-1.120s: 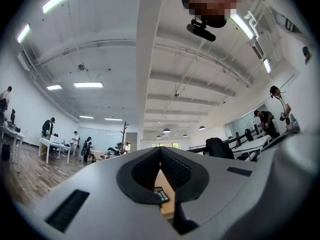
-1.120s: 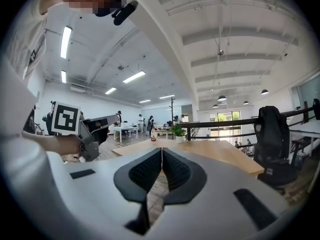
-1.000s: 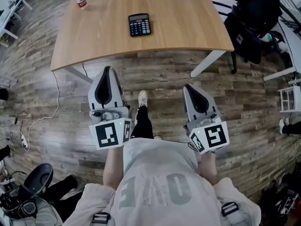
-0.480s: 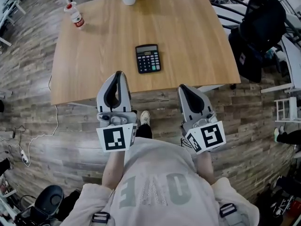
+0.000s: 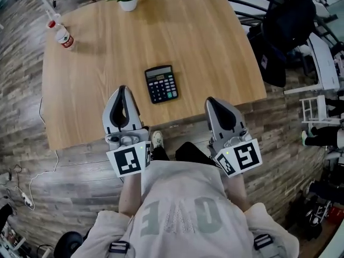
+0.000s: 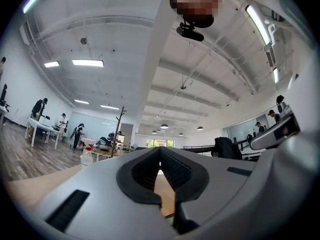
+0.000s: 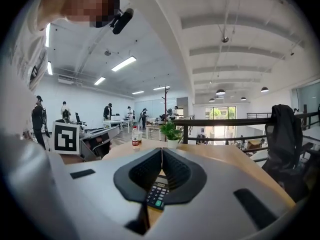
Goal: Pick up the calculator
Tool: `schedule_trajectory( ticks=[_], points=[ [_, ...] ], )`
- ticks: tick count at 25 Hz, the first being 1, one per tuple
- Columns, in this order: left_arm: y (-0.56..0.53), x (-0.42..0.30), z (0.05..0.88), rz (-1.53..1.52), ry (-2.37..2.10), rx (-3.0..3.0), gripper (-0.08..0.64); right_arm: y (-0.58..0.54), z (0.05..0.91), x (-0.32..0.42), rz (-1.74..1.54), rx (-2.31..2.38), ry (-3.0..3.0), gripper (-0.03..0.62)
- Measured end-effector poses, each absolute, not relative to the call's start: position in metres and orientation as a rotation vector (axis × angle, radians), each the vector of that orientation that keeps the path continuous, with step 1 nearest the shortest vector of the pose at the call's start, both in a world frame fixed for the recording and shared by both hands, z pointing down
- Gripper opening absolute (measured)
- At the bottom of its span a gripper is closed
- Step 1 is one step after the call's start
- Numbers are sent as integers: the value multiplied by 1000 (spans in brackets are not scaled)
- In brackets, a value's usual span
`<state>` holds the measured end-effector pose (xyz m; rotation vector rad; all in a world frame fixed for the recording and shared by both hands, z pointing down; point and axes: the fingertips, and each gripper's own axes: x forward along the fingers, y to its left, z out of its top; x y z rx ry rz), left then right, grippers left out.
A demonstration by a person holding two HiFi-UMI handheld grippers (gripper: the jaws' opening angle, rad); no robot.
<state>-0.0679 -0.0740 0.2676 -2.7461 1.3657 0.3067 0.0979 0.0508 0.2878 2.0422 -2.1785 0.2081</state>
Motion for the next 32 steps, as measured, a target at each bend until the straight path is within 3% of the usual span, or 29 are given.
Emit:
schedule_trajectory(
  ticks=[15, 24, 32],
  points=[
    [-94, -26, 257, 154, 1338, -2662, 8, -6, 289, 119, 316, 1984, -2462, 18],
    [-126, 18, 219, 230, 1384, -2543, 8, -38, 288, 182, 351, 1953, -2532, 18],
    [-128, 56, 228, 122, 1396, -2564, 8, -59, 294, 204, 363, 1818, -2600, 20]
  ],
)
